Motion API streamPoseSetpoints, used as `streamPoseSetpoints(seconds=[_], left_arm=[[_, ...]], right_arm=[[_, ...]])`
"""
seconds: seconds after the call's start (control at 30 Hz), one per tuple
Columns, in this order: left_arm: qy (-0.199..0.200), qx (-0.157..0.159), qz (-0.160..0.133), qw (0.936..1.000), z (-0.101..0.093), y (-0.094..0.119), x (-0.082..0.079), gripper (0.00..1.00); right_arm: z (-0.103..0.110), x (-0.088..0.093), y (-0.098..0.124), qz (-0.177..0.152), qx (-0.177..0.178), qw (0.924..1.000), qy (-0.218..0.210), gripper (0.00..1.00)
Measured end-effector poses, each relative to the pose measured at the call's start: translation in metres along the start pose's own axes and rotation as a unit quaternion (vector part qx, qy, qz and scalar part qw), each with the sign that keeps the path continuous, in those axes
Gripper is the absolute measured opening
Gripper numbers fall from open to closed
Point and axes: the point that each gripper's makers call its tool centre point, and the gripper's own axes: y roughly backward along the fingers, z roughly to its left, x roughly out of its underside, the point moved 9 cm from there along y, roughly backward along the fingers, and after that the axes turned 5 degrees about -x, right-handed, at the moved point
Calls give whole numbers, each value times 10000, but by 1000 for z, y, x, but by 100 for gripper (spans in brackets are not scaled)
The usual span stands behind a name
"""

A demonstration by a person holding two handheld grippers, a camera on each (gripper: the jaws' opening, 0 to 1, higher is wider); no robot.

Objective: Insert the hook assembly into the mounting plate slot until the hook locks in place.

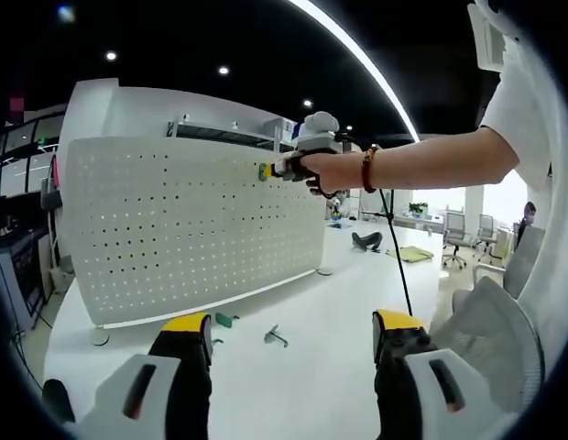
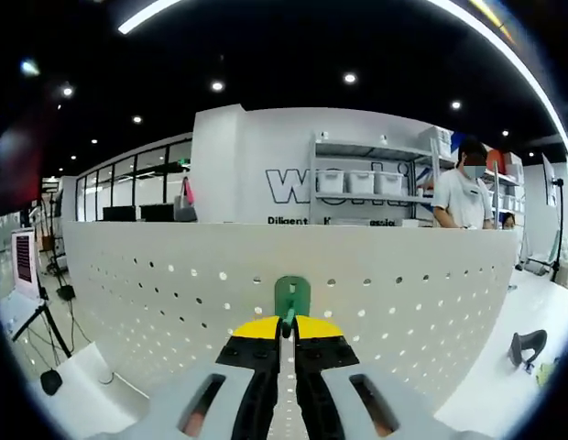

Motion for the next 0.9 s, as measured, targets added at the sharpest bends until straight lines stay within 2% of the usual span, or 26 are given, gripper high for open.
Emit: streamPoseSetpoints(seconds=[0.2,0.27,0.37,0.5,0.6,0.73,0.83,0.9], left_arm=[[4,-8,8,10000,0,1,1,73],[7,-5,8,10000,0,1,1,73],[7,3,18,10000,0,0,1,73],[5,25,7,10000,-1,0,0,73],[-18,23,8,10000,0,0,-1,73],[-5,-12,-15,10000,1,2,-2,73],[-23,-15,-1,10000,1,2,-1,73],[-6,-14,-17,10000,1,2,-2,73]], right_arm=[[-1,-2,1,-46,25,10000,-21,7],[-1,-5,2,-192,68,9998,40,4],[-2,-5,3,-191,76,9997,-101,3],[0,-5,3,-138,115,9998,83,2],[2,-5,3,-84,168,9982,572,2],[0,-4,3,-14,143,9997,210,2],[0,-2,4,47,94,9996,264,2],[1,2,6,71,-37,10000,-22,4]])
